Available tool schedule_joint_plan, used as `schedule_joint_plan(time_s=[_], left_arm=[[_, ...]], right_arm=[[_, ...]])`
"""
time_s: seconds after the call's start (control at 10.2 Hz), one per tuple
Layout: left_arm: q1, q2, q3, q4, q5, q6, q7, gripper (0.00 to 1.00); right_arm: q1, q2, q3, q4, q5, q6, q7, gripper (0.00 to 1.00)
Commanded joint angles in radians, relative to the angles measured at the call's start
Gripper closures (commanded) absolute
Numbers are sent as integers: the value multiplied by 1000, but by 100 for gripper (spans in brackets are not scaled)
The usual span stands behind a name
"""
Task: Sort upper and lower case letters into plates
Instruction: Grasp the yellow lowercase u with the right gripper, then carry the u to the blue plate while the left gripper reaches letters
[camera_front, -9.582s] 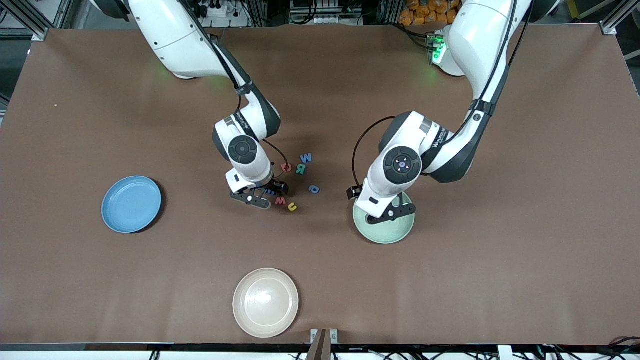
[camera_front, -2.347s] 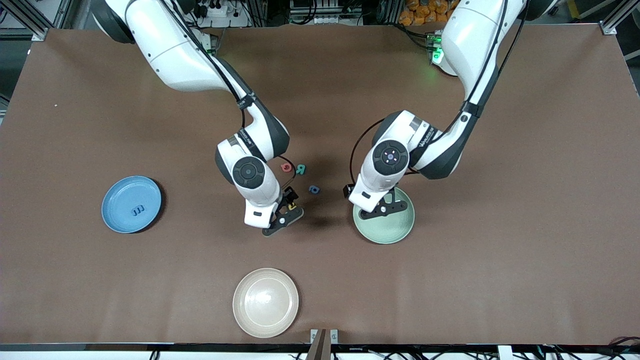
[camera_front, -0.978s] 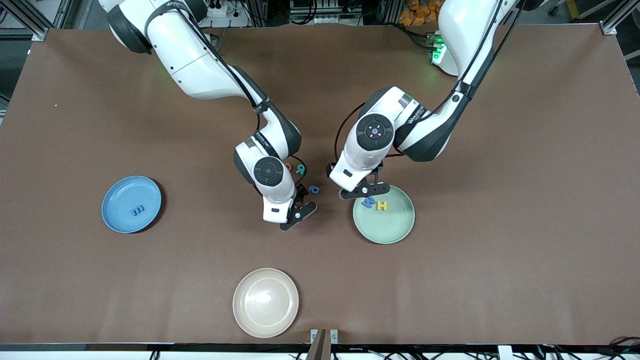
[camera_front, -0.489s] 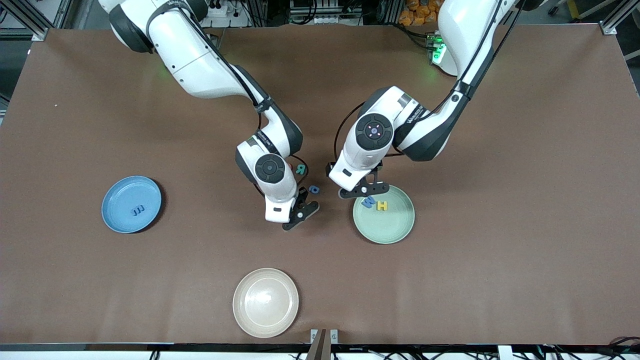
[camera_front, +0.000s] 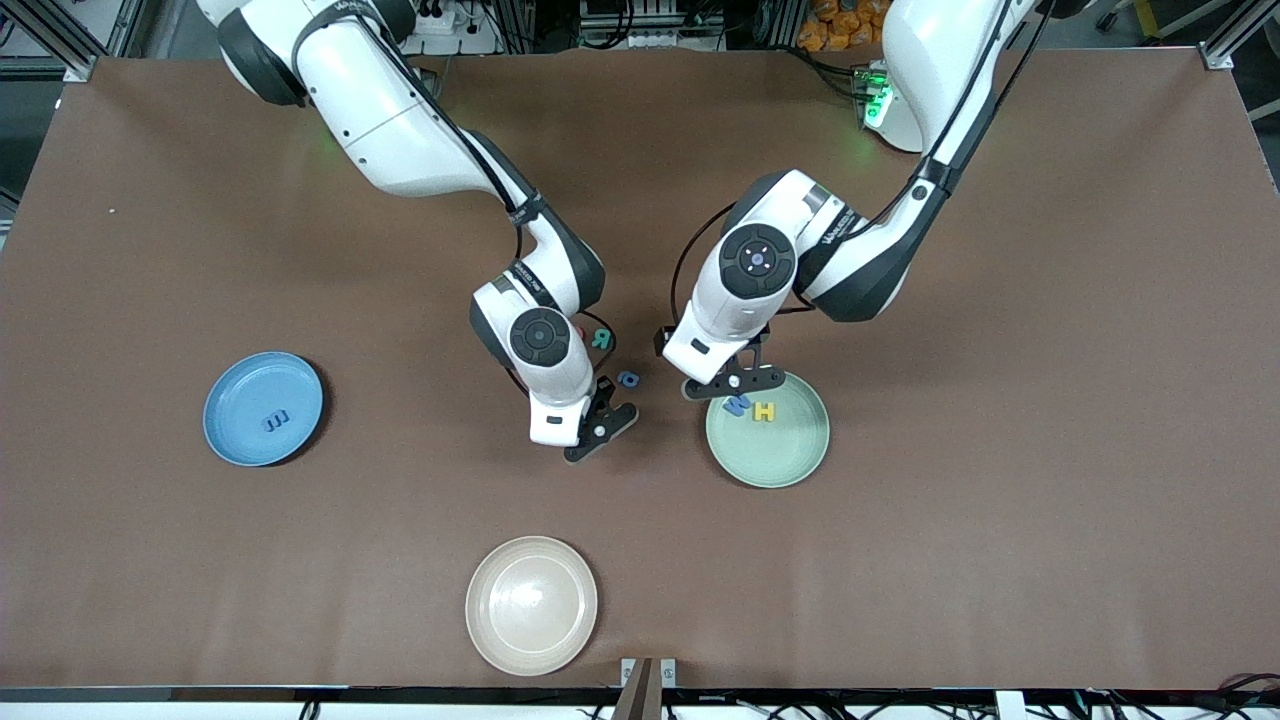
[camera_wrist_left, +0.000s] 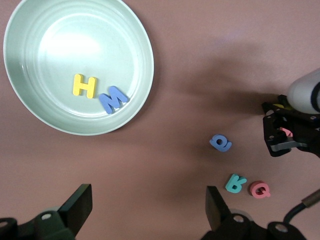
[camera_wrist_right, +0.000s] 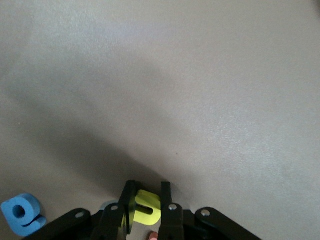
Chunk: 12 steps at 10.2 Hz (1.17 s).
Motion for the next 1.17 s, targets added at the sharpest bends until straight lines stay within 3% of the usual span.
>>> schedule_joint_plan(time_s=[0.0, 0.2, 0.39, 0.88, 1.08], left_arm=[[8, -38, 5, -10, -29, -18, 5, 0], [15, -40, 4, -12, -55, -18, -1, 0], [0, -29, 1, -12, -69, -18, -93, 0], [-140, 73, 13, -4, -11, 141, -494, 0], [-213, 130, 19, -4, 106, 200, -692, 0]], right_arm=[[-13, -35, -8, 6, -5, -9, 12, 100], [-56, -73, -12, -1, -5, -32, 12, 100], [-120, -134, -14, -20, -7, -143, 11, 100], [-361, -358, -15, -303, -20, -138, -72, 100], [-496, -417, -14, -412, -22, -78, -197, 100]])
